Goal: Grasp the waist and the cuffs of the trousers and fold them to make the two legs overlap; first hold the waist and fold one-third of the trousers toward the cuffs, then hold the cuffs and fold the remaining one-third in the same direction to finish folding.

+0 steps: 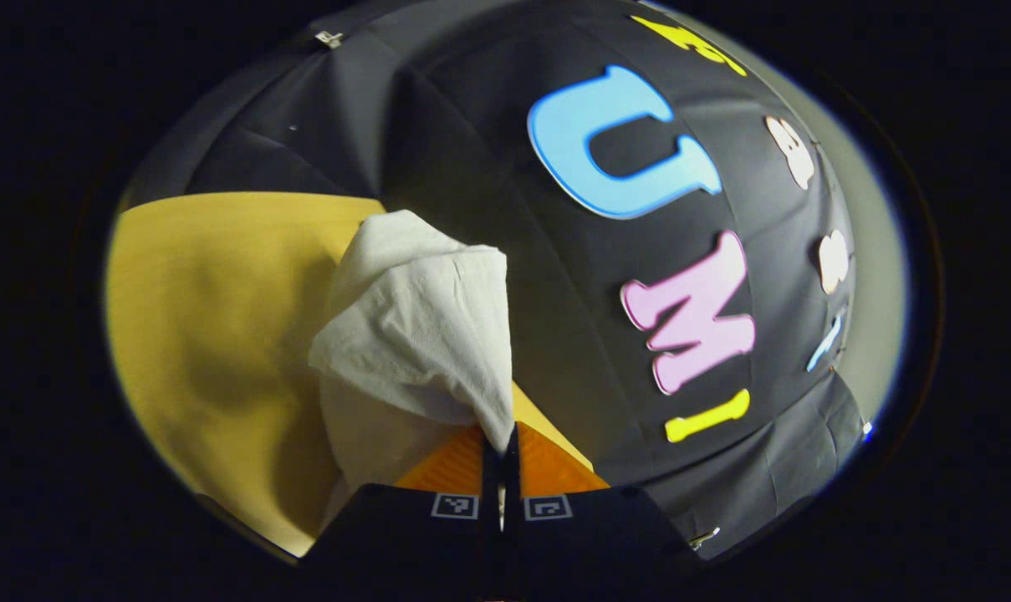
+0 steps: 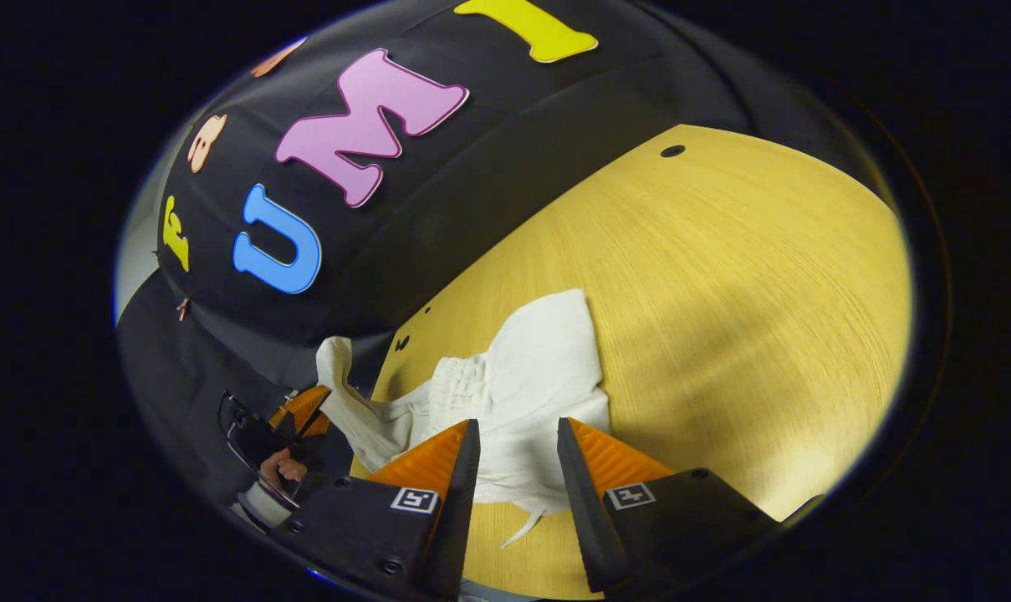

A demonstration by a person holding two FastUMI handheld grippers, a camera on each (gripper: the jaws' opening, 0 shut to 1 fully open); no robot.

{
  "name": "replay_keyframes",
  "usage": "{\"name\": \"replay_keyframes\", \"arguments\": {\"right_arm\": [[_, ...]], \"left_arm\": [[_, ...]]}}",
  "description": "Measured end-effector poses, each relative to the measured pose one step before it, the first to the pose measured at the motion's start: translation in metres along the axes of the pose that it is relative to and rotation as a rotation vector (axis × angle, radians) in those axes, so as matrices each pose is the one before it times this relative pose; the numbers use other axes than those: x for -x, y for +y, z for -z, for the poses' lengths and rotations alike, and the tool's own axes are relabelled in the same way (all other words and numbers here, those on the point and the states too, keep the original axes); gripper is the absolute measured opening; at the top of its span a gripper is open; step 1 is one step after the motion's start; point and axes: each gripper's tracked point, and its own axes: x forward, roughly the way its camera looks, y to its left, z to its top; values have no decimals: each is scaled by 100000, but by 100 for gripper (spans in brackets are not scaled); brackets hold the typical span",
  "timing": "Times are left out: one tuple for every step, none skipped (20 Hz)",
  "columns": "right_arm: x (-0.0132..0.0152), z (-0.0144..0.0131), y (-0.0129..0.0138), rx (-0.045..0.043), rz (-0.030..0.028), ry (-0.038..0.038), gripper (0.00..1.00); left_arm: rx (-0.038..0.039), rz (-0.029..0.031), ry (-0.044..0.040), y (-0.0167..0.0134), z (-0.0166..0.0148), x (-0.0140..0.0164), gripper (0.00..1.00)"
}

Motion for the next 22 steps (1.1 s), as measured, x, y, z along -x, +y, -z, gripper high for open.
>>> {"name": "replay_keyframes", "arguments": {"right_arm": [[259,-426,-455,-2134,794,-1529,58],[235,-241,-324,-990,502,-734,58],[318,-87,-470,-392,826,-621,58],[280,-76,-582,-245,834,-136,58],[190,-160,-334,-369,582,-109,58],[157,-168,-331,-457,408,-297,58],[68,-238,-297,-532,555,-363,58],[169,-55,-355,-652,332,-323,58],[46,-159,-267,-696,464,-290,58],[14,-64,-133,-615,248,-201,58],[81,-99,-130,-512,229,-150,58],[94,11,-221,-396,171,-73,58],[71,-67,-98,-350,12,-39,58],[97,-35,-137,-262,243,-118,58],[252,-121,-208,-284,243,2,58],[68,-145,-180,-270,275,-99,58],[180,-5,-269,-257,184,18,58],[83,-24,-183,-405,317,-26,58],[121,-62,-201,-354,343,35,58],[-14,-113,-212,-256,475,-179,58],[15,-45,-165,-173,286,-139,58],[-22,-108,-186,-155,313,-22,58]], "left_arm": [[-2568,2078,4645,-1027,1942,-922,5],[-1610,2012,3020,-945,1375,-335,6],[-1500,2607,4415,-1322,1906,-374,5],[-1456,1190,3301,-770,1589,-436,6],[-1472,1202,3808,-566,1608,-212,6],[-1181,1080,3419,-576,1438,-432,6],[-1293,663,2920,-301,1348,-37,6],[-1325,311,3201,-294,1410,-264,6],[-1748,-69,3171,-60,1256,-141,6],[-2566,-556,3004,209,1479,-254,6],[-3544,-1248,3209,285,1178,-268,2],[-4516,-1286,2985,109,1111,-460,1],[-4503,-1600,2990,578,468,-653,5],[-4799,-1258,3145,229,1224,-1052,6],[-3585,-1492,2535,370,1122,-425,5],[-3753,-1588,2892,465,918,-330,5],[-4031,-2025,2988,283,1050,-387,6],[-3571,-1848,3565,239,872,-242,6],[-3378,-1512,2848,195,723,-263,6],[-3436,-1342,2043,50,449,-226,6],[-4225,-1089,2017,-49,434,-582,6],[-5012,-1351,1322,5,246,-351,6]]}}
